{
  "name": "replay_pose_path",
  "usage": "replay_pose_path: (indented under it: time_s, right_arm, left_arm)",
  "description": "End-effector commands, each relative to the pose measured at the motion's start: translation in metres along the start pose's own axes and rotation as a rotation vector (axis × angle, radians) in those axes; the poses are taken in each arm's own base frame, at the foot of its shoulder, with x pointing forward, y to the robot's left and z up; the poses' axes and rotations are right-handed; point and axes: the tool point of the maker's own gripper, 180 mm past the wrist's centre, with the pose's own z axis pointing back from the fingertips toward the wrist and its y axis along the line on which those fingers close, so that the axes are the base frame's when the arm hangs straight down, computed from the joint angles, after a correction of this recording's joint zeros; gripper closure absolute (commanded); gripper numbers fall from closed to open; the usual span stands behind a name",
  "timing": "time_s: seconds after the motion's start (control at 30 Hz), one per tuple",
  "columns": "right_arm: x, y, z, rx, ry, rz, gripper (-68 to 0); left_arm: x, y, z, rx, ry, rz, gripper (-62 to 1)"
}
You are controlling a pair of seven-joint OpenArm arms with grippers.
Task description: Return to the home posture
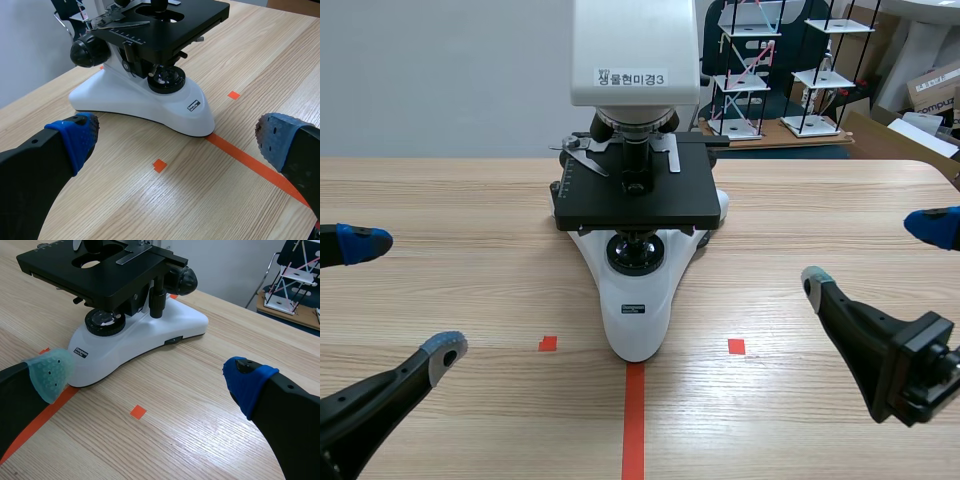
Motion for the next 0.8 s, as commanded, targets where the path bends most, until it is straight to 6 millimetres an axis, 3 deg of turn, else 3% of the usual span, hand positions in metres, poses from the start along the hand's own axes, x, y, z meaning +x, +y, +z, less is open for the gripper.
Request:
replay_pose_path:
  time_s: [0.0, 0.77]
  right_arm:
    - [0.0084, -0.0021, -0.0019, 0.0, -0.027, 0.013, -67.9]
    - [0.0084, -0.0021, -0.0019, 0.0, -0.027, 0.013, -67.9]
  left_arm:
    - [0.0067, -0.0013, -0.0024, 0.005, -0.031, 0.007, -62.3]
    - [0.0162, -0.0013, -0.0018, 0.005, -0.083, 0.007, -62.3]
